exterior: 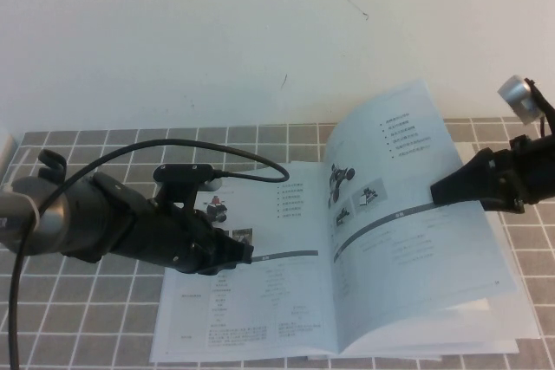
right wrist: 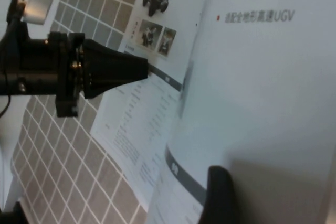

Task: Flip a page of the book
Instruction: Open the closed book

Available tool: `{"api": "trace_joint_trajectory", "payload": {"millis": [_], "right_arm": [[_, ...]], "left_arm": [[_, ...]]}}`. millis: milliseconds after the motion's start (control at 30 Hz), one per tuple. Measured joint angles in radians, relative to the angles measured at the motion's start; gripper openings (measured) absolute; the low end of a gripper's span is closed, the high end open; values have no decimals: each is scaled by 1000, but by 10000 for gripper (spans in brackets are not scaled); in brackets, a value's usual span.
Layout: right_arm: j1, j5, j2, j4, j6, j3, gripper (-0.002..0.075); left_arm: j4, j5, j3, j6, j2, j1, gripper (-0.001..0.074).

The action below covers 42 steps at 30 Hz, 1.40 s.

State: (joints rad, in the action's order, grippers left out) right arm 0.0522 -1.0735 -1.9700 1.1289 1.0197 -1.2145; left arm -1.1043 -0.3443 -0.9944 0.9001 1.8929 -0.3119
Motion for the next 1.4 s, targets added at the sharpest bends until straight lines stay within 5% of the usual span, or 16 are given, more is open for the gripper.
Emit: {"api": "trace_joint_trajectory", "payload": {"millis": [400,667,1167,1400], "right_arm": [[0,24,0,-424,-204,-92,402],[0,184,-2,-401,-266,-92,349],[5,112,-2,-367,-225,-92,346],[-49,226,-2,-400,-269,-5,346]], "left_arm": [[0,0,0,4,0,0,-4],[-1,0,-1,4,0,0,-4],[-1,-135,-11,-39,-133,0,-4],[-8,-155,-22,-53,-86,0,-4]]}}
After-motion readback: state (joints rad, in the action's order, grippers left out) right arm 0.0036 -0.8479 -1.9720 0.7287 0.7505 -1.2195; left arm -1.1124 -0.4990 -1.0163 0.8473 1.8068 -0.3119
